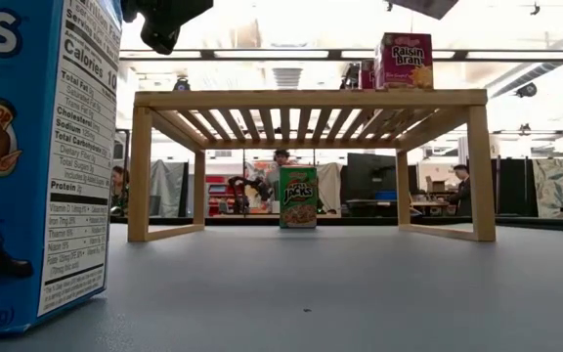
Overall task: Stack cereal on shelf
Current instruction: Put the pink cereal box on the shelf
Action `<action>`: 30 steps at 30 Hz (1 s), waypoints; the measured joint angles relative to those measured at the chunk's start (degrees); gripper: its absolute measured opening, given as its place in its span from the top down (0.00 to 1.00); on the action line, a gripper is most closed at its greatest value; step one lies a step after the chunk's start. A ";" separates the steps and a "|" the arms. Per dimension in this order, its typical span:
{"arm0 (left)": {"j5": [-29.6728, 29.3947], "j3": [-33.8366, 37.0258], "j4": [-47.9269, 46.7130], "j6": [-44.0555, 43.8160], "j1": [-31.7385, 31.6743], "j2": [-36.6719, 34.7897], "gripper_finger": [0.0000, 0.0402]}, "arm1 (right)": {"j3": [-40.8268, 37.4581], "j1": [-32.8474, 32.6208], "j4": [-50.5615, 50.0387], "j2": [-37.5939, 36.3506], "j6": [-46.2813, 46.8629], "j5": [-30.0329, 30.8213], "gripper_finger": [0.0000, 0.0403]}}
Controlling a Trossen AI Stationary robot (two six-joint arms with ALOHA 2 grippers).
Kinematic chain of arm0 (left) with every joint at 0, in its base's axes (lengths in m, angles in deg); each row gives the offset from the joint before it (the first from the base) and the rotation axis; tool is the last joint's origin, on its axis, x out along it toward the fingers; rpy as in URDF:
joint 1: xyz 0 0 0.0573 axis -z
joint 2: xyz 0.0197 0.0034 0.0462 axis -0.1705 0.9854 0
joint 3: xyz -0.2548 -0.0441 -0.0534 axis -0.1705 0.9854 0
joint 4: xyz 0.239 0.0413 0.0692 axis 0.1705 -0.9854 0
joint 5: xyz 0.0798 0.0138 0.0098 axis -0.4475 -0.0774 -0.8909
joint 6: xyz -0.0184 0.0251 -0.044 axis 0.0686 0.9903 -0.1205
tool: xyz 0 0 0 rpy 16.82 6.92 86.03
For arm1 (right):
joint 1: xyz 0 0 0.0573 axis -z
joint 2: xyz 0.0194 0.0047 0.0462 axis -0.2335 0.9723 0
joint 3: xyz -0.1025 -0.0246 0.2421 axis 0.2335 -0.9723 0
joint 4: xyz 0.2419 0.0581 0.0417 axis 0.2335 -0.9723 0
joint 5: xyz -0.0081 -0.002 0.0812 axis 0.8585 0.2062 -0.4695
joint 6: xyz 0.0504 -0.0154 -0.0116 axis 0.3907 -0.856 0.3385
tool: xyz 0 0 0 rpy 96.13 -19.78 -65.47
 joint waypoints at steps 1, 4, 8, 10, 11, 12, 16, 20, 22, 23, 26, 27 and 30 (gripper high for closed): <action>0.00 0.00 0.00 0.00 0.00 0.00 0.46 | 0.00 0.40 -0.55 -0.24 -0.22 -0.05 0.54; 0.00 0.00 0.00 0.00 0.00 0.00 0.46 | 0.00 1.93 -3.04 -0.37 -0.37 -0.17 0.54; 0.00 0.00 -0.01 0.00 0.00 0.05 0.46 | -0.02 4.31 -6.08 -0.03 0.71 -0.17 0.54; 0.00 0.00 0.23 0.03 0.00 0.56 0.46 | -0.02 5.34 -6.97 0.07 0.76 -0.23 0.54; -0.01 0.00 0.21 0.13 0.00 0.90 0.46 | -0.04 5.76 -7.03 0.09 0.70 -0.24 0.54; -0.04 0.00 0.45 0.33 0.00 1.38 0.46 | -0.04 6.11 -7.04 0.13 0.57 -0.24 0.54; -0.45 0.02 1.73 1.10 0.00 3.38 0.46 | -0.04 7.78 -7.30 0.55 0.02 -0.59 0.54; -1.47 0.04 3.41 1.52 0.00 4.80 0.46 | -0.04 9.60 -7.47 1.90 -0.80 -2.37 0.54; -1.46 0.01 3.87 1.53 0.00 4.87 0.46 | -0.04 10.74 -8.03 2.63 -0.86 -3.86 0.54; -1.46 -0.10 3.85 1.51 0.00 4.85 0.46 | -0.04 11.37 -8.10 2.92 -0.89 -4.56 0.54; -1.43 -0.31 3.85 1.51 0.00 4.64 0.46 | -0.04 13.06 -9.04 3.22 -0.98 -5.99 0.54; -1.42 -0.31 3.90 1.49 0.00 4.59 0.46 | -0.04 13.60 -9.41 3.20 -0.95 -6.29 0.54; -1.42 -0.31 3.59 1.40 0.00 4.62 0.46 | -0.04 14.94 -9.79 2.98 -1.00 -6.44 0.55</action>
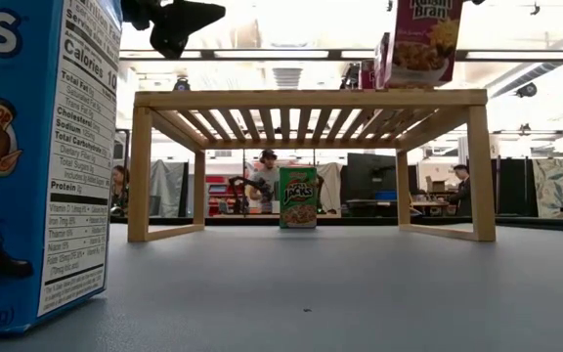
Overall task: Stack cereal on shelf
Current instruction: Put the pink cereal box on the shelf
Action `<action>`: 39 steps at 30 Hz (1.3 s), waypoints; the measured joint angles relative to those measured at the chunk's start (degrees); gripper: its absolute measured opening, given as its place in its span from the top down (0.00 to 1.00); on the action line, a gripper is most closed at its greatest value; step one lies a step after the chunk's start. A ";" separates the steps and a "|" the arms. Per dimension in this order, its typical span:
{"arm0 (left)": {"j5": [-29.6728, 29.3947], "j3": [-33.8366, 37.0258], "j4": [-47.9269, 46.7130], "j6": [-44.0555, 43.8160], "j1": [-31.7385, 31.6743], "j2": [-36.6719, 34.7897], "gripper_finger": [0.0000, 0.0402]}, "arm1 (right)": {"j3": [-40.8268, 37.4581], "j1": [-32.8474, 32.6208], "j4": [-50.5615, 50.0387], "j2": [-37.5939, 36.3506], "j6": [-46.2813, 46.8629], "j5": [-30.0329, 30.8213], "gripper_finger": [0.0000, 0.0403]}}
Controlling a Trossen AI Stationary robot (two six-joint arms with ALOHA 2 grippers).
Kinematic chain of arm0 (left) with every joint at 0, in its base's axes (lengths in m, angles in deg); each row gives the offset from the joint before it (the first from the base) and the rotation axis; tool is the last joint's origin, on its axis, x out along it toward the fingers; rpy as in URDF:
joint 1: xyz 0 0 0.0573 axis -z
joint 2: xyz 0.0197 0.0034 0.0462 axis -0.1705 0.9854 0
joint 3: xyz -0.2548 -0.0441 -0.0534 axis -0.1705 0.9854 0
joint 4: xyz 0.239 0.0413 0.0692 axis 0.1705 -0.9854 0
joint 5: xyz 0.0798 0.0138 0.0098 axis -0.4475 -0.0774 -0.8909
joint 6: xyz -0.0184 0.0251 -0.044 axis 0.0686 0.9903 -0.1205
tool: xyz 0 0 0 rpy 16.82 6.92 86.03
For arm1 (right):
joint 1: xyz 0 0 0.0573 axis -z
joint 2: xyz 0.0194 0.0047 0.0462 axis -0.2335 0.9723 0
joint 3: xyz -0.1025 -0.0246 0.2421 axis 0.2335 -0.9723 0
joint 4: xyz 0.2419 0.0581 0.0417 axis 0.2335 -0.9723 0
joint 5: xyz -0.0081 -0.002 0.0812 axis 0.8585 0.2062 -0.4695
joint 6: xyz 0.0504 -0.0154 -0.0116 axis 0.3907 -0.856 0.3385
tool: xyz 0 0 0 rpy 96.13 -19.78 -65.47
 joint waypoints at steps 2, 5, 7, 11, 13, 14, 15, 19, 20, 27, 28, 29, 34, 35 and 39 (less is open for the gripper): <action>0.02 0.00 0.04 -0.02 0.00 0.06 0.46 | 0.00 0.84 0.02 -0.04 -0.31 -0.45 0.55; 0.02 0.00 0.04 -0.04 0.00 0.06 0.46 | 0.00 2.36 0.02 0.06 -0.67 -3.02 0.55; 0.04 0.00 0.05 -0.07 0.00 0.06 0.46 | 0.00 3.45 0.07 0.46 -0.75 -4.42 0.55; 0.05 -0.02 0.06 -0.07 0.00 0.06 0.46 | 0.01 5.14 -0.04 0.83 -0.92 -6.34 0.55; 0.07 -0.02 0.06 -0.07 0.00 0.08 0.46 | 0.00 5.51 -0.34 0.85 -1.00 -6.75 0.55; 0.07 -0.04 0.07 -0.07 0.00 0.08 0.46 | 0.00 5.77 -0.53 0.90 -1.01 -7.31 0.55; 0.09 -0.04 0.06 -0.07 0.00 0.08 0.46 | 0.00 6.02 -0.53 1.00 -1.04 -7.46 0.55; 0.09 -0.07 0.08 -0.07 0.00 0.08 0.46 | 0.02 6.42 -1.05 1.58 -1.10 -7.73 0.54; 0.09 -0.07 0.08 -0.07 0.00 0.08 0.46 | 0.02 6.44 -0.98 1.70 -1.13 -7.70 0.54; 0.11 -0.07 0.11 -0.07 0.01 0.08 0.46 | 0.04 6.98 -0.81 2.36 -1.42 -7.70 0.51; 0.11 -0.07 0.10 -0.07 0.01 0.08 0.46 | 0.04 7.00 -0.83 2.34 -1.51 -7.70 0.51; 0.11 -0.07 0.08 -0.07 0.02 0.08 0.46 | 0.04 7.00 -0.84 2.28 -1.55 -7.70 0.51; 0.11 -0.07 0.08 -0.07 0.02 0.08 0.46 | 0.04 6.98 -1.00 1.94 -1.63 -7.72 0.51; 0.11 -0.07 0.08 -0.07 0.02 0.08 0.46 | 0.04 7.00 -1.05 1.91 -1.63 -7.72 0.51; 0.11 -0.07 0.08 -0.07 0.02 0.08 0.46 | 0.04 6.98 -1.03 1.88 -1.61 -7.72 0.51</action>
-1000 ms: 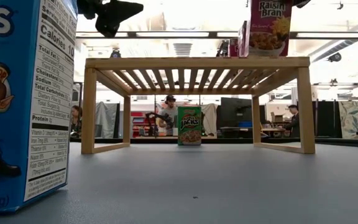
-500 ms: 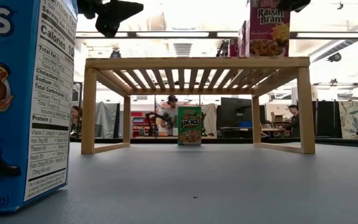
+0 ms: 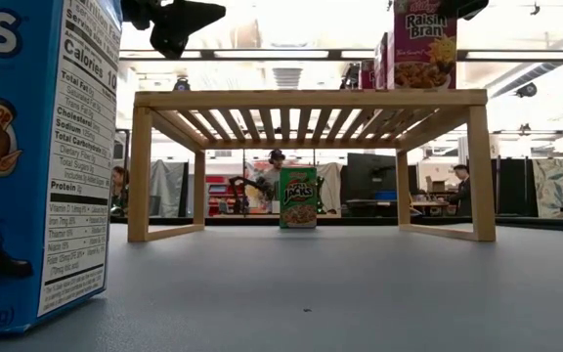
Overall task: Stack cereal on shelf
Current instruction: Put the pink cereal box on the shelf
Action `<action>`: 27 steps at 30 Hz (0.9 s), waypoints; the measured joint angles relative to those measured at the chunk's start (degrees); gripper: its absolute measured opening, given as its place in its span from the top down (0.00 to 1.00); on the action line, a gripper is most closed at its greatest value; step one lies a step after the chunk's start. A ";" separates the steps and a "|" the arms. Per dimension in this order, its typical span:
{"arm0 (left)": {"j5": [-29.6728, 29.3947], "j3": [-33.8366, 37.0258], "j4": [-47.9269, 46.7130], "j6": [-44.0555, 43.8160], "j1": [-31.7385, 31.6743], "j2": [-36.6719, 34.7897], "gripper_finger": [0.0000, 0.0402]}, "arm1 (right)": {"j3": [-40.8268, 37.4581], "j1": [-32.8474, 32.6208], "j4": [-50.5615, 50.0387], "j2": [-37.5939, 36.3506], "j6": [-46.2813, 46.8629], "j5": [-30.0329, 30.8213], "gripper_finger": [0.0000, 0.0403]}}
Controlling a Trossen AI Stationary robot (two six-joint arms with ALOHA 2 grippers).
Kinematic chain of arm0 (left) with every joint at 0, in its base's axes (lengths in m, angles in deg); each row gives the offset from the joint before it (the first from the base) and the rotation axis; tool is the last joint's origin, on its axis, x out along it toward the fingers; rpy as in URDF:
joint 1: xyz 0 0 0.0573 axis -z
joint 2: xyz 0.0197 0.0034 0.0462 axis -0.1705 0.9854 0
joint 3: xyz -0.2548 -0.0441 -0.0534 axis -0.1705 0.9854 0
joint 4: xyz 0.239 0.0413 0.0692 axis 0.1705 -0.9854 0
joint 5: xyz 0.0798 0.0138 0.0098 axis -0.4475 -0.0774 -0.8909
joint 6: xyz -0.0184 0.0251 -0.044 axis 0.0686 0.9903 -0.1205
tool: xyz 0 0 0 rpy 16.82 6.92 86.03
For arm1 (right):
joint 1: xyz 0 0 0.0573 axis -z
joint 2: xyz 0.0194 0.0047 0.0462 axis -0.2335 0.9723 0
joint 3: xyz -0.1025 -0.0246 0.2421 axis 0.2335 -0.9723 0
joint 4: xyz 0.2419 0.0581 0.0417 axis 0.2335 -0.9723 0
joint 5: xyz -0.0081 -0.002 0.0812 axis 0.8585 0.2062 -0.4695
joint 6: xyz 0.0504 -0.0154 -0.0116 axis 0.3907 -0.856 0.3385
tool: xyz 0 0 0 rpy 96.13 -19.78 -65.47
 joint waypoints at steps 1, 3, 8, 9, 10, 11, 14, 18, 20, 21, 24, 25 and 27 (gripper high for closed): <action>0.00 0.00 0.00 0.00 0.00 0.01 0.46 | 0.00 0.00 0.00 0.00 0.00 0.00 0.51; 0.01 0.00 0.00 0.00 0.00 0.02 0.46 | 0.00 0.00 0.04 0.02 0.00 0.00 0.51; 0.01 0.00 0.00 0.00 0.00 0.02 0.46 | 0.00 0.00 0.09 0.04 0.07 0.01 0.51; 0.02 0.00 0.00 0.00 0.00 0.02 0.46 | 0.00 0.00 0.09 0.04 0.27 0.05 0.51; 0.02 0.00 0.00 0.00 0.00 0.02 0.46 | 0.00 0.00 0.09 0.04 0.73 0.14 0.51; 0.00 0.00 0.00 0.00 0.00 0.02 0.46 | 0.00 0.00 0.09 0.04 0.79 0.30 0.51; 0.00 0.00 0.00 0.00 0.00 0.02 0.46 | 0.00 0.00 0.57 0.04 0.90 0.44 0.51; 0.00 0.00 -0.02 0.00 0.00 0.02 0.46 | 0.00 0.00 3.18 0.04 1.73 1.02 0.51; 0.00 -0.01 -0.02 0.00 0.00 0.04 0.46 | 0.00 0.00 3.92 0.03 1.81 1.83 0.51; 0.02 -0.01 -0.02 0.00 0.00 0.02 0.46 | 0.00 0.00 3.87 0.02 1.80 1.94 0.51; 0.02 -0.01 -0.02 0.00 0.00 0.04 0.46 | 0.00 0.00 3.82 0.06 1.79 1.95 0.51; 0.00 -0.01 -0.02 0.00 0.00 0.04 0.46 | 0.00 0.00 3.82 0.09 1.77 1.95 0.51; 0.00 -0.02 -0.04 0.00 0.00 0.04 0.46 | 0.00 0.00 3.82 0.24 1.98 1.95 0.51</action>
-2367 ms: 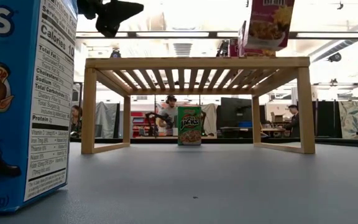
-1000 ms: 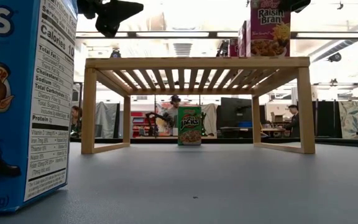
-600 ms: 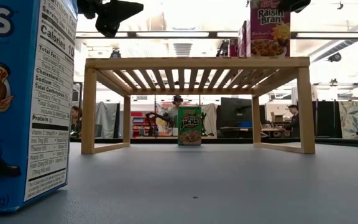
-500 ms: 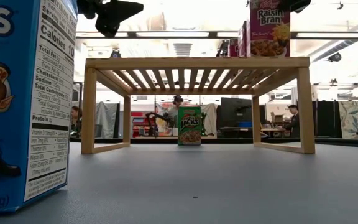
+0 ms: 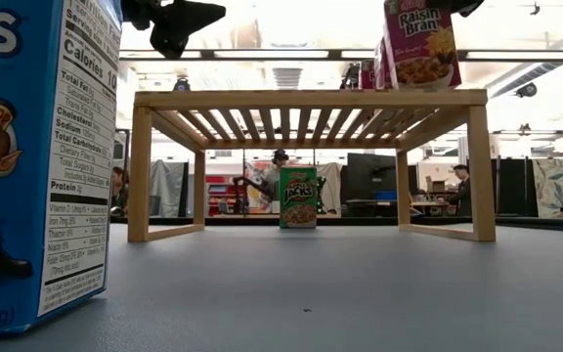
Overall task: Stack cereal on shelf
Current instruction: Put the pink cereal box on the shelf
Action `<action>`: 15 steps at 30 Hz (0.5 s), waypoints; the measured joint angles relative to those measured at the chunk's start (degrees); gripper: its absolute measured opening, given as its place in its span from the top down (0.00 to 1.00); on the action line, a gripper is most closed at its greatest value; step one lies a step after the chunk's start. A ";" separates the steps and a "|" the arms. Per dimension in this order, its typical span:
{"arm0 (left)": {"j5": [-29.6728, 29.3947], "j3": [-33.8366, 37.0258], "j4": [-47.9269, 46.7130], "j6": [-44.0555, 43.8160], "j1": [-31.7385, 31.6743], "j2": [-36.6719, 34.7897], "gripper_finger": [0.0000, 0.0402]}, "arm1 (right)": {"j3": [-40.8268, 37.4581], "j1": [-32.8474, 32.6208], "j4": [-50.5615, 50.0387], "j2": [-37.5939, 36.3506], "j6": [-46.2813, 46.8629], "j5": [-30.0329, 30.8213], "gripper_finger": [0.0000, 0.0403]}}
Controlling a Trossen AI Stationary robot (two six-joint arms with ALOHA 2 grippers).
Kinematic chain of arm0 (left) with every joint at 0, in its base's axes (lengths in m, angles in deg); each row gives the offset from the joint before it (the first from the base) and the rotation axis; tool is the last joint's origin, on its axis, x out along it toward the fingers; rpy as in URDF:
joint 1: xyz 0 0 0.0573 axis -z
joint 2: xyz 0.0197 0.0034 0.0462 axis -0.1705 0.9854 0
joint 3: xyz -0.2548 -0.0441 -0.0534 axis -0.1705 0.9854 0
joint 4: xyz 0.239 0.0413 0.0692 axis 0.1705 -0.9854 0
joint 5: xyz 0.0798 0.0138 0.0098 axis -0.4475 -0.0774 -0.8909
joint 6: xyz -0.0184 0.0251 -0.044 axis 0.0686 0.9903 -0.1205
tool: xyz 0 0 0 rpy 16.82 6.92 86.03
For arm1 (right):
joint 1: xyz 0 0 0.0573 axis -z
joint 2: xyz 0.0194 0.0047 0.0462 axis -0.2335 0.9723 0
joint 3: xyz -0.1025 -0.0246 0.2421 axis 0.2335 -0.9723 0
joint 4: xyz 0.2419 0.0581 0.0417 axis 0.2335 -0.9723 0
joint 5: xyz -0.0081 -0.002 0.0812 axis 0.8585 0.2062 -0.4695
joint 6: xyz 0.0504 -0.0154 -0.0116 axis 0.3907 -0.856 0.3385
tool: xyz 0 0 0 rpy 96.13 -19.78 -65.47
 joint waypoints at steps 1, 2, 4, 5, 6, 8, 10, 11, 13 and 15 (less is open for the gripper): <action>0.00 0.00 0.02 0.00 0.00 0.00 0.46 | 0.00 0.00 0.01 0.15 0.55 0.00 0.51; 0.00 0.00 0.00 0.00 0.00 0.00 0.46 | 0.00 0.00 0.00 0.17 1.01 0.02 0.51; 0.00 0.00 0.02 0.00 0.00 0.00 0.46 | 0.00 0.00 0.00 0.18 1.58 0.00 0.51; 0.00 0.00 0.00 0.00 0.00 0.00 0.46 | 0.00 0.00 0.00 0.18 1.65 0.00 0.51; 0.00 0.00 0.02 0.00 0.00 0.00 0.46 | 0.00 0.00 0.00 0.17 1.72 0.00 0.51; 0.00 0.00 0.00 0.00 0.00 0.00 0.46 | 0.00 -0.02 0.00 0.16 1.63 -0.12 0.51; 0.00 0.00 0.02 -0.02 0.00 0.00 0.46 | 0.00 -0.02 0.10 0.16 0.67 -0.44 0.51; 0.00 0.00 0.02 -0.02 0.00 0.00 0.46 | 0.00 -0.02 0.18 0.19 0.26 -0.44 0.51; 0.00 0.00 0.02 -0.02 0.00 0.00 0.46 | 0.00 -0.02 0.27 0.41 -0.63 -0.46 0.51; 0.00 0.00 0.00 -0.02 0.00 0.00 0.46 | 0.00 -0.02 0.61 0.66 -1.13 -0.46 0.51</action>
